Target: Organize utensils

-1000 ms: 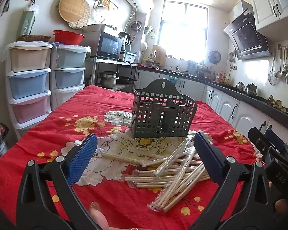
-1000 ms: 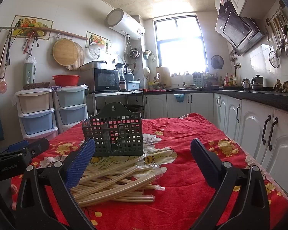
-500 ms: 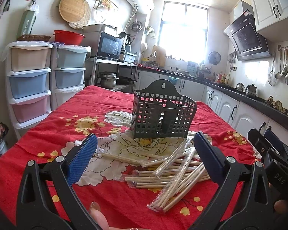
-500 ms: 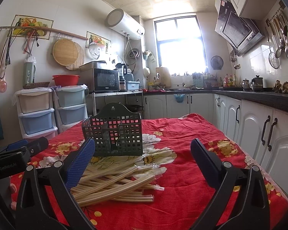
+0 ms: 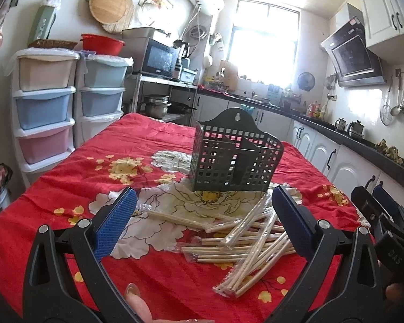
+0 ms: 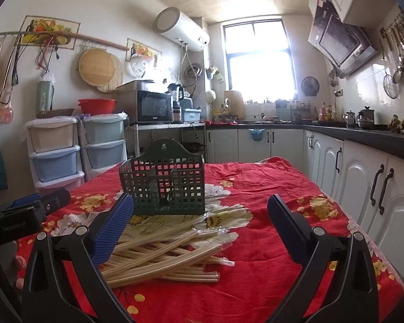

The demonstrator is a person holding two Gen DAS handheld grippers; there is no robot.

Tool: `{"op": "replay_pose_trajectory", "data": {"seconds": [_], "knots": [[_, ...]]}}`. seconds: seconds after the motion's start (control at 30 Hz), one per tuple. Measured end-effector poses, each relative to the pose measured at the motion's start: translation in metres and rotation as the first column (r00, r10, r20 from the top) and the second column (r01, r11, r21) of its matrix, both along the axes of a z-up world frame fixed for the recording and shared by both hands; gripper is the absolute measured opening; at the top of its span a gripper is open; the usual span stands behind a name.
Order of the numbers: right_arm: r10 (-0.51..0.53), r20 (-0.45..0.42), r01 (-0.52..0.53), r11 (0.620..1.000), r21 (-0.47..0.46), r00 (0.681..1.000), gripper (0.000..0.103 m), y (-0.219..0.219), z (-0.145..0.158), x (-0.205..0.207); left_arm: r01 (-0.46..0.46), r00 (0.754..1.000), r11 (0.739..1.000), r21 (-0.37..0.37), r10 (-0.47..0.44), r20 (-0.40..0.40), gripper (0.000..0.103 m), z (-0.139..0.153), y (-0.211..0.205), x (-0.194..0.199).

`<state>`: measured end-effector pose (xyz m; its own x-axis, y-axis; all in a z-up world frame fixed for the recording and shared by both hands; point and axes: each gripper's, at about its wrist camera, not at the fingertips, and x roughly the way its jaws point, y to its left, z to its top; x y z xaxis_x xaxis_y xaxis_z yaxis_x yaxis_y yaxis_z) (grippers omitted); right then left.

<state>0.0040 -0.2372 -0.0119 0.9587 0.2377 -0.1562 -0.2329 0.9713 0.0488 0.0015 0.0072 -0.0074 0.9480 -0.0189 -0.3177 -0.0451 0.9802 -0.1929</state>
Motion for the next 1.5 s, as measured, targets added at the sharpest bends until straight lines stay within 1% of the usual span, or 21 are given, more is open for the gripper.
{"op": "replay_pose_trajectory", "data": {"seconds": [0.17,0.3,0.47,0.57,0.7,0.8,0.9,1.03,1.1,1.17,1.27,1.33,1.43,1.47,1.5], "knots": [[0.038,-0.044,-0.040,0.998,-0.050,0.998,0.097,0.010,0.004,0.010,-0.028,0.998,0.999,-0.033,0.026,-0.051,0.093,-0.002,0.014,0.007],[0.052,-0.088,-0.058,0.996,-0.069,0.995,0.097,0.014,0.005,0.021,-0.055,0.995,0.997,-0.057,0.049,-0.088,0.093,-0.005,0.029,0.012],[0.073,-0.155,-0.084,0.994,-0.069,0.985,0.097,0.018,0.008,0.038,-0.087,0.986,0.993,-0.084,0.074,-0.150,0.093,-0.009,0.046,0.019],[0.076,-0.172,-0.091,0.992,-0.082,0.982,0.097,0.020,0.008,0.045,-0.093,0.980,0.991,-0.098,0.074,-0.183,0.093,-0.012,0.054,0.024],[0.080,-0.209,-0.101,0.991,-0.091,0.975,0.097,0.023,0.008,0.055,-0.081,0.968,0.986,-0.143,0.043,-0.248,0.093,-0.018,0.063,0.037],[0.079,-0.242,-0.101,0.992,-0.077,0.967,0.097,0.020,0.005,0.063,-0.071,0.957,0.987,-0.143,0.027,-0.287,0.093,-0.022,0.062,0.047],[0.066,-0.282,-0.088,0.994,-0.065,0.957,0.097,0.015,0.002,0.072,-0.060,0.943,0.981,-0.182,-0.004,-0.332,0.093,-0.027,0.066,0.059],[0.049,-0.335,-0.067,0.997,-0.043,0.941,0.094,0.004,-0.006,0.084,-0.037,0.930,0.971,-0.235,-0.052,-0.363,0.091,-0.034,0.068,0.070],[0.044,-0.374,-0.059,0.998,-0.028,0.926,0.083,-0.001,-0.012,0.091,-0.031,0.920,0.964,-0.263,-0.075,-0.384,0.085,-0.039,0.068,0.076],[0.046,-0.417,-0.054,0.999,-0.008,0.908,0.077,-0.006,-0.017,0.099,-0.035,0.908,0.958,-0.285,-0.089,-0.410,0.074,-0.045,0.070,0.082],[0.061,-0.500,-0.046,0.998,0.043,0.864,0.071,-0.015,-0.030,0.114,-0.038,0.895,0.945,-0.324,-0.112,-0.432,0.066,-0.052,0.074,0.089],[0.072,-0.535,-0.039,0.997,0.073,0.842,0.068,-0.019,-0.037,0.120,-0.045,0.888,0.933,-0.357,-0.126,-0.443,0.064,-0.058,0.078,0.094],[0.098,-0.592,-0.022,0.991,0.134,0.800,0.064,-0.026,-0.048,0.130,-0.047,0.885,0.924,-0.380,-0.138,-0.444,0.058,-0.061,0.081,0.097],[0.110,-0.612,-0.014,0.987,0.160,0.783,0.062,-0.029,-0.052,0.134,-0.050,0.884,0.919,-0.392,-0.142,-0.445,0.057,-0.063,0.083,0.099],[0.117,-0.624,-0.008,0.985,0.174,0.773,0.059,-0.030,-0.054,0.136,-0.050,0.884,0.916,-0.399,-0.145,-0.445,0.055,-0.063,0.084,0.100]]}}
